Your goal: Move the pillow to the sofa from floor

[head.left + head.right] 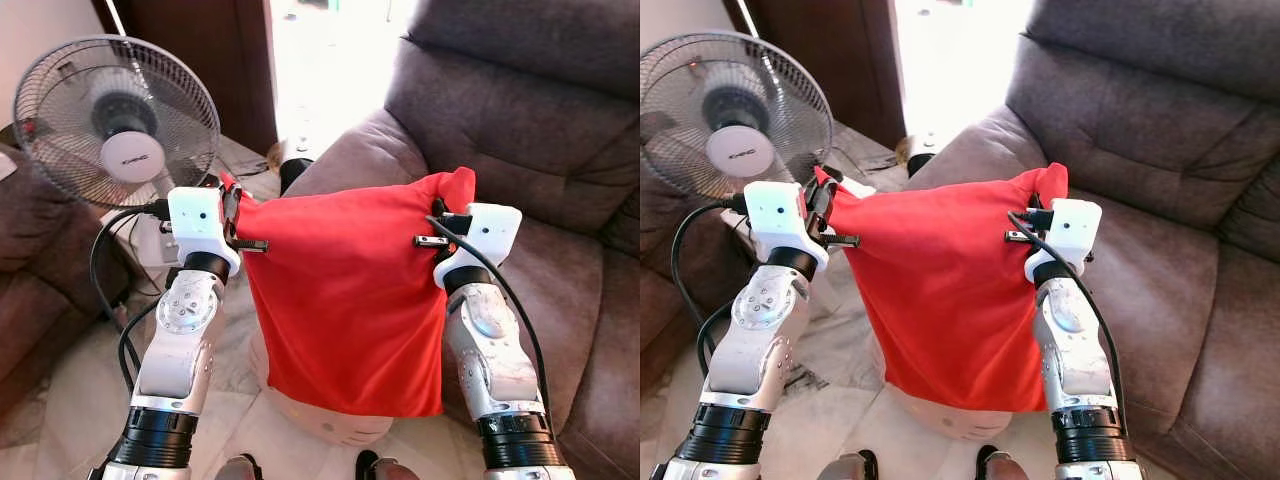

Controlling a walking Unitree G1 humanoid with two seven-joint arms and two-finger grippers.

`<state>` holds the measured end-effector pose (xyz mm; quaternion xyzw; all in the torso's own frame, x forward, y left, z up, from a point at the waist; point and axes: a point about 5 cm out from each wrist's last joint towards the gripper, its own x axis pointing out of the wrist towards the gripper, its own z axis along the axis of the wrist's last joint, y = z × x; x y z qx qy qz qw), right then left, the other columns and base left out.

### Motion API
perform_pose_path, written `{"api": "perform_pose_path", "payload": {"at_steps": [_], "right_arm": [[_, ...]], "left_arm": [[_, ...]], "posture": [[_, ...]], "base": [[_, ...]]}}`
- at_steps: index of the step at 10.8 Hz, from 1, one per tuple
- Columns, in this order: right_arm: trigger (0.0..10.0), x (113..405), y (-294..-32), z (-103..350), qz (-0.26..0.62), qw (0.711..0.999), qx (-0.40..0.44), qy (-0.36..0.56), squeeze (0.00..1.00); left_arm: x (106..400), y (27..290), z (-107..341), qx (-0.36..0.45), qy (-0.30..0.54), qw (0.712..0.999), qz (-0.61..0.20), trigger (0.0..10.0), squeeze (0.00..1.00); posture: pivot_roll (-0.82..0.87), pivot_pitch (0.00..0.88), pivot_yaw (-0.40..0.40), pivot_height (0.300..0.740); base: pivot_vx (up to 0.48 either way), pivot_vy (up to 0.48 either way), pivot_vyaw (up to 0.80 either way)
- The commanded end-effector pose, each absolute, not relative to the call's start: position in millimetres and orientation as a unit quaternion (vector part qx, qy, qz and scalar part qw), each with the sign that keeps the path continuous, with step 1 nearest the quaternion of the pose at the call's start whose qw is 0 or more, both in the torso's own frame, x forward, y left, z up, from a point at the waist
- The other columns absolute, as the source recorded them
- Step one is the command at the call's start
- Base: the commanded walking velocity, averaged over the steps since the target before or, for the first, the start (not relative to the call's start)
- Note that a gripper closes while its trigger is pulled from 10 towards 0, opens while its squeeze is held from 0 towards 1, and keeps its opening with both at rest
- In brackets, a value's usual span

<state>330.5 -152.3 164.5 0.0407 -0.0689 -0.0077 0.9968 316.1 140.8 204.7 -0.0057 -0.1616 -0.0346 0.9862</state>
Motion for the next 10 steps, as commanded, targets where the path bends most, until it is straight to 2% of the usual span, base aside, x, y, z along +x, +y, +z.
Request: {"api": "perform_pose_path", "payload": {"at_steps": [1,3,10], "right_arm": [[10.0,333.0,-150.2,182.4,-0.003,0.993,0.048,-0.11,0.0],[10.0,333.5,-151.6,181.4,-0.002,0.993,0.044,-0.105,0.0],[10.0,339.1,-154.2,186.1,-0.006,0.993,0.038,-0.115,0.0]], "left_arm": [[313.9,142.4,214.4,-0.003,-0.191,0.981,-0.034,10.0,0.0],[313.2,142.0,214.0,-0.005,-0.192,0.981,-0.034,10.0,0.0],[313.4,140.7,215.5,-0.012,-0.196,0.98,-0.037,10.0,0.0]], "posture": [[0.15,0.138,-0.006,0.74],[0.15,0.145,-0.009,0.74],[0.15,0.156,-0.013,0.74]], "base": [[0.0,0.0,0.0],[0.0,-0.122,-0.62],[0.0,-0.402,0.0]]}}
